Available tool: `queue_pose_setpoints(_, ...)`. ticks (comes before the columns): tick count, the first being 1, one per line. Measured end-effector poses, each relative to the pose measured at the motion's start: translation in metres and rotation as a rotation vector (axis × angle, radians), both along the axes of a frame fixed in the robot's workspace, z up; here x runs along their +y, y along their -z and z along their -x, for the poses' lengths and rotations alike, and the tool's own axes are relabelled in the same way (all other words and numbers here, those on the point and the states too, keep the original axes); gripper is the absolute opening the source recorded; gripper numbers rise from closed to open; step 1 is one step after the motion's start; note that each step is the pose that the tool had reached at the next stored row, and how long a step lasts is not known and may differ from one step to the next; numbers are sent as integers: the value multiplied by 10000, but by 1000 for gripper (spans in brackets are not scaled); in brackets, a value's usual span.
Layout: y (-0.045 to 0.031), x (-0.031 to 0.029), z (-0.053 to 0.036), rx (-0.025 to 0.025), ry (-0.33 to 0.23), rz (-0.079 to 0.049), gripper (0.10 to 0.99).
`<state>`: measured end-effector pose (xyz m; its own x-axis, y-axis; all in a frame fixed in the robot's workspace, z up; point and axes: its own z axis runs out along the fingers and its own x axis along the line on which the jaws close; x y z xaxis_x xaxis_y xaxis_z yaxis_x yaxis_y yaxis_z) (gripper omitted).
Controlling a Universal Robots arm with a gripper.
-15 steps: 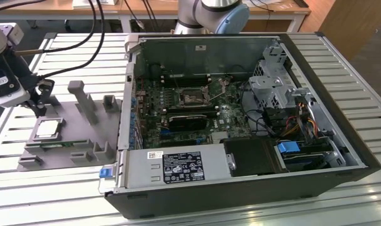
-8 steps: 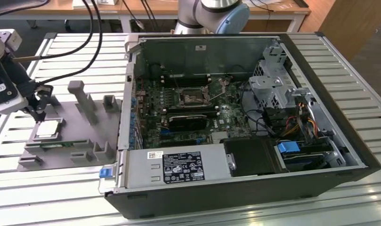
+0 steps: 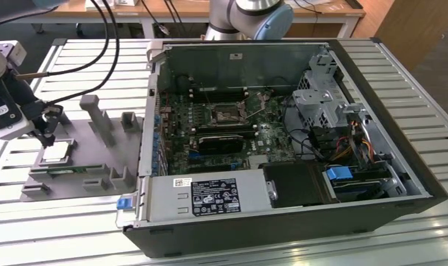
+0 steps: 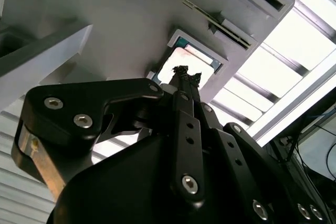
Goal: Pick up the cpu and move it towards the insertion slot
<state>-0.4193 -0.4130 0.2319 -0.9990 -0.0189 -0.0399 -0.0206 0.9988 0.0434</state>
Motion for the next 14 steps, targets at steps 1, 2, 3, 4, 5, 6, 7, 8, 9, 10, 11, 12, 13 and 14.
queue_pose_setpoints(1, 17, 0, 5, 0, 0, 0, 102)
queue_pose_setpoints(2, 35, 0, 10, -1, 0, -1, 102)
queue_pose_setpoints(3, 55, 0, 13, -2, 0, -1, 102)
queue_pose_setpoints(4, 73, 0, 13, -4, 0, 0, 102)
queue_pose_setpoints(5, 90, 0, 13, -3, -1, 0, 102)
queue_pose_setpoints(6, 108, 1, 14, -3, 0, 0, 102)
queue_pose_setpoints(7, 126, 2, 15, -4, 0, 0, 102)
queue_pose_setpoints(8, 141, 6, 16, -4, 1, 0, 102)
queue_pose_setpoints(9, 155, 10, 18, -4, 1, 0, 102)
queue_pose_setpoints(10, 165, 14, 22, -4, 1, 0, 102)
queue_pose_setpoints(11, 176, 21, 27, -3, 2, 0, 102)
queue_pose_setpoints(12, 185, 27, 33, -4, 3, 0, 102)
queue_pose_setpoints(13, 194, 33, 39, -4, 4, 0, 102)
queue_pose_setpoints(14, 202, 39, 48, -3, 4, 0, 102)
